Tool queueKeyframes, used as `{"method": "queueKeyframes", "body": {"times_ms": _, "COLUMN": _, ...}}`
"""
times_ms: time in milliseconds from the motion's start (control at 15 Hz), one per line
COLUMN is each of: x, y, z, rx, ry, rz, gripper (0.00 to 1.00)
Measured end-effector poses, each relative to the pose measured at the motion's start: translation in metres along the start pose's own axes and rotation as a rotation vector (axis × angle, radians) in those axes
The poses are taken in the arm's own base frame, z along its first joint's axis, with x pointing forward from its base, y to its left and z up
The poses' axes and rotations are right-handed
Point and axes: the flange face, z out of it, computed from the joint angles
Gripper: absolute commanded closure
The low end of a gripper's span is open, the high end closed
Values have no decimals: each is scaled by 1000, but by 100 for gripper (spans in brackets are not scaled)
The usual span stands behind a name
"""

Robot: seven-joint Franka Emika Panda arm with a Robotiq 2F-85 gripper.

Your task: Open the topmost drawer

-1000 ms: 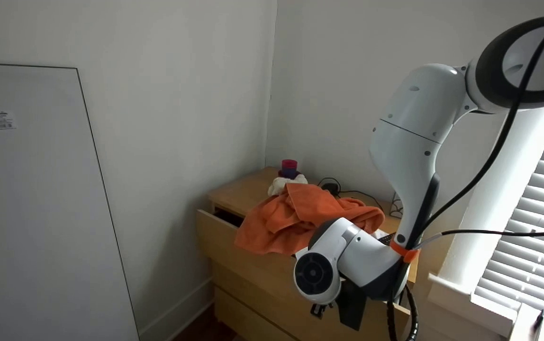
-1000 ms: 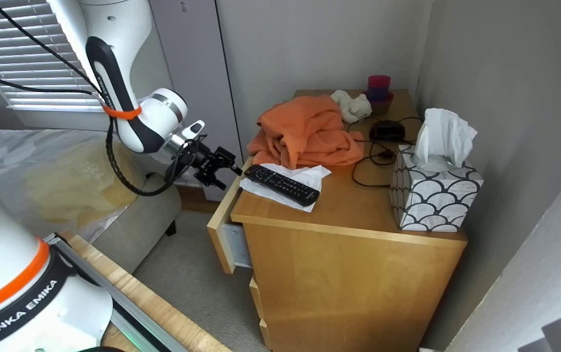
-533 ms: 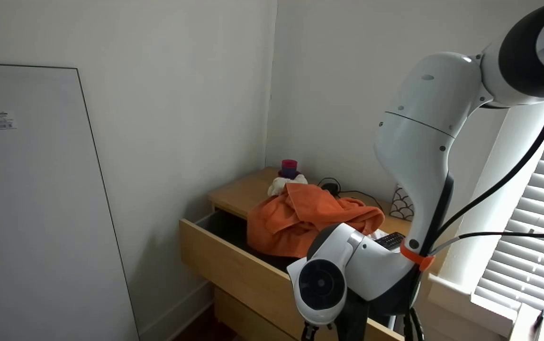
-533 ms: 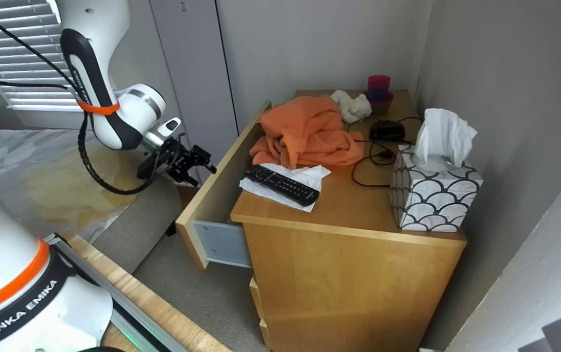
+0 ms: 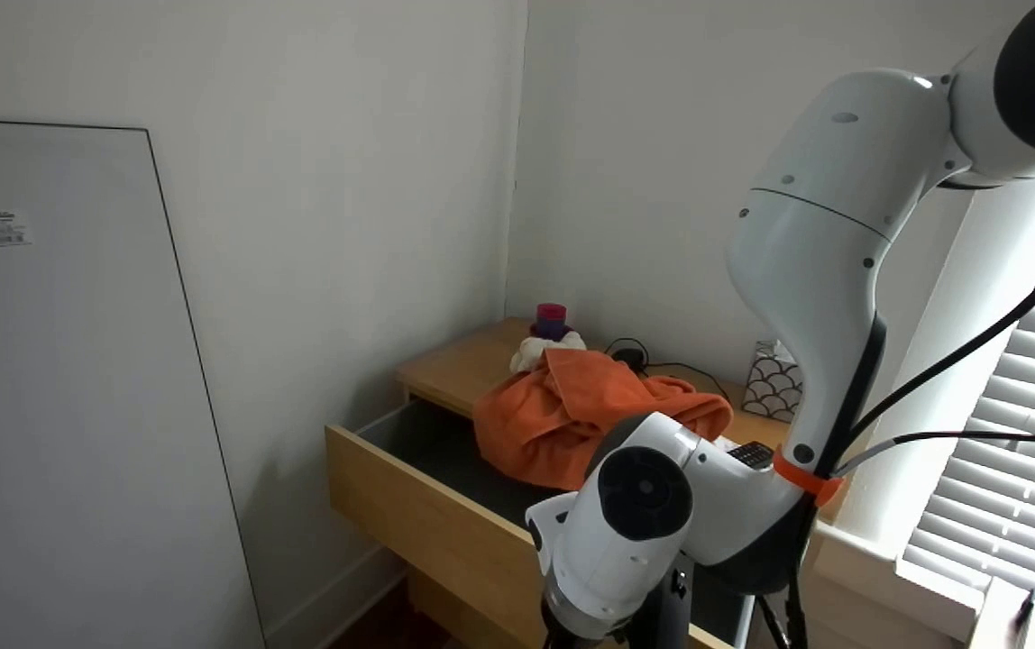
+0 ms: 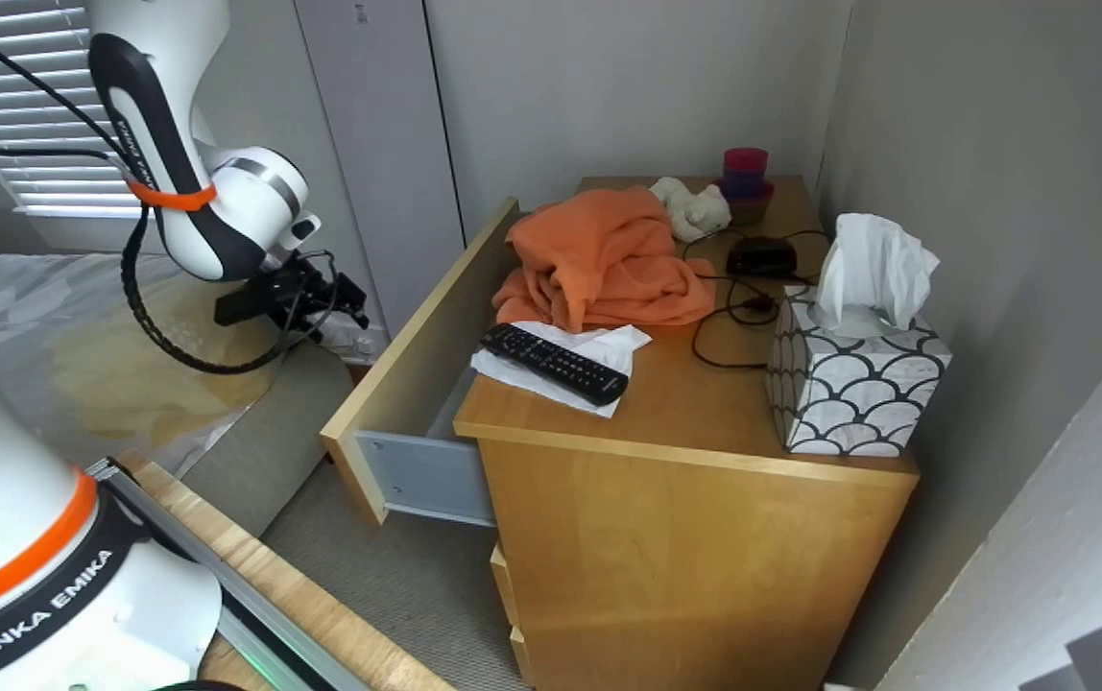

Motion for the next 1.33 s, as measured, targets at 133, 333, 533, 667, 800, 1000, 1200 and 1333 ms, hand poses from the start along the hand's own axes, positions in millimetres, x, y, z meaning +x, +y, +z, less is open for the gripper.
{"method": "queueKeyframes", "body": {"times_ms": 133, "x": 7, "y": -7, "z": -14, "rx": 61, "ry": 36, "rz": 9, "gripper": 0}}
{"method": "queueKeyframes", "body": {"times_ms": 333, "x": 19, "y": 6, "z": -28, "rx": 18, "ry": 62, "rz": 79, "gripper": 0}}
{"method": "queueKeyframes", "body": {"times_ms": 533, "x": 23, "y": 37, "z": -35, "rx": -119, "ry": 42, "rz": 161, "gripper": 0}}
{"method": "queueKeyframes", "body": {"times_ms": 667, "x": 21, "y": 67, "z": -37, "rx": -195, "ry": 11, "rz": 235, "gripper": 0}}
{"method": "queueKeyframes", "body": {"times_ms": 800, "x": 14, "y": 96, "z": -38, "rx": -241, "ry": -23, "rz": 298, "gripper": 9}}
{"method": "queueKeyframes", "body": {"times_ms": 1000, "x": -3, "y": 138, "z": -37, "rx": -276, "ry": -67, "rz": 350, "gripper": 42}}
{"method": "queueKeyframes", "body": {"times_ms": 1200, "x": -18, "y": 166, "z": -30, "rx": -278, "ry": -99, "rz": 364, "gripper": 65}}
{"method": "queueKeyframes", "body": {"times_ms": 1333, "x": -26, "y": 177, "z": -23, "rx": -251, "ry": -113, "rz": 366, "gripper": 80}}
